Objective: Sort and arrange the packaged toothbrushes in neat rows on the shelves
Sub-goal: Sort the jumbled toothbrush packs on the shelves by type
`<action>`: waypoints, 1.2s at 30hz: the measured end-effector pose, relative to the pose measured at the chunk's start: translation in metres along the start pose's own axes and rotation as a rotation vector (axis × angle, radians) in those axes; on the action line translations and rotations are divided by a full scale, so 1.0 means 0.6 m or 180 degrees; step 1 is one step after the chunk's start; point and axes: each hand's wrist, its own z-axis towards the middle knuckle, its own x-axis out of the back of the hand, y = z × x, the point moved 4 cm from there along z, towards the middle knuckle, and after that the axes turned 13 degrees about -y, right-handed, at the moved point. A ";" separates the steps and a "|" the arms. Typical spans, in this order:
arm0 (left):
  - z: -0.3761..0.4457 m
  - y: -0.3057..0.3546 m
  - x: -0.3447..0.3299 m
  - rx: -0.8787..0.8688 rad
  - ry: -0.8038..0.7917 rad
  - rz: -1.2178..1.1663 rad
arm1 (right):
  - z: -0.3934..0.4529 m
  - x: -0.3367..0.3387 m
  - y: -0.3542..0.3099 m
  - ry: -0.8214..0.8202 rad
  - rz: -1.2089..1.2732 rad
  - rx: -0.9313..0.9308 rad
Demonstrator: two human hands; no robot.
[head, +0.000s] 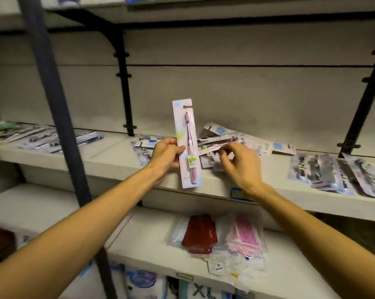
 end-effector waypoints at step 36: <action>-0.014 -0.002 0.933 0.0483 0.1258 0.1193 | 0.221 -0.487 -0.562 -0.0421 0.0802 0.0132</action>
